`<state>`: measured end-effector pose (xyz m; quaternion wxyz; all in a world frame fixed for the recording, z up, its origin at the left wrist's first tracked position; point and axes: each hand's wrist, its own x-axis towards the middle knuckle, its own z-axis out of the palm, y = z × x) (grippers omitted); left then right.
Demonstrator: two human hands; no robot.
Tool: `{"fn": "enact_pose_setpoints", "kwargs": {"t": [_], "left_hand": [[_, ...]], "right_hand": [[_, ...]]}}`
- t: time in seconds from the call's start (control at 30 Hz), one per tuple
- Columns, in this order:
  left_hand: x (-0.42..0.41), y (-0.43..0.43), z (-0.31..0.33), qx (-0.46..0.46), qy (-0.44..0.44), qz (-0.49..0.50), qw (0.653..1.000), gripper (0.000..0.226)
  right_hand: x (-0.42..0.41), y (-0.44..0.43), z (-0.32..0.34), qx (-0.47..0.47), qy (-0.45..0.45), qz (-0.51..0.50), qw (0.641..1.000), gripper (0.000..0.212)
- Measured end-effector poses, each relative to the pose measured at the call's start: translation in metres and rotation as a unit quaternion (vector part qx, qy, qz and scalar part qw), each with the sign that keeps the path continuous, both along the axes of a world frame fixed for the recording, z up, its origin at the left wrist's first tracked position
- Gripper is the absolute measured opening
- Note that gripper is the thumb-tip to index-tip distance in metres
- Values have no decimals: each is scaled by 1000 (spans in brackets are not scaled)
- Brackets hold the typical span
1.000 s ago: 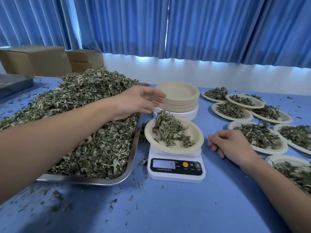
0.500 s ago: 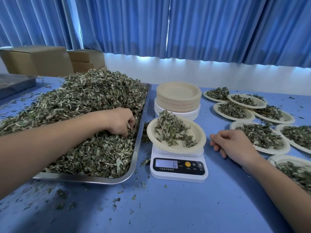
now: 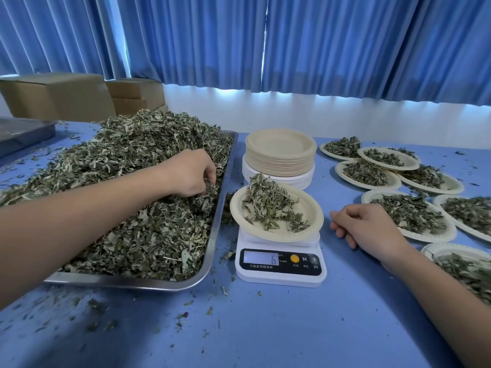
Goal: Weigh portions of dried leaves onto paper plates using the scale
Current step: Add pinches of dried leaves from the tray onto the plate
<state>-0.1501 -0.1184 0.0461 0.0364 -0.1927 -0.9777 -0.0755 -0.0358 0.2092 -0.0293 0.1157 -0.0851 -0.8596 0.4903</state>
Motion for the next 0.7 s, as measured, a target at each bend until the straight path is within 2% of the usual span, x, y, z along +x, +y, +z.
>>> {"fn": "enact_pose_setpoints", "kwargs": {"t": [0.13,0.27,0.43,0.63,0.7], "left_hand": [[-1,2,5,41,40,-14,998,12],[4,6,11,91,130,-26,987,8],[9,15,15,-12,47,-4,999,20],[14,26,20,15,123,17,992,23],[18,30,23,-27,109,34,993,23]], "right_hand": [[1,-1,1,1,-1,-2,1000,36],[1,-1,1,2,-1,-2,1000,36],[1,0,1,-1,1,-2,1000,36],[1,-1,2,-3,-1,-2,1000,36],[1,-1,2,-3,0,0,1000,36]]}}
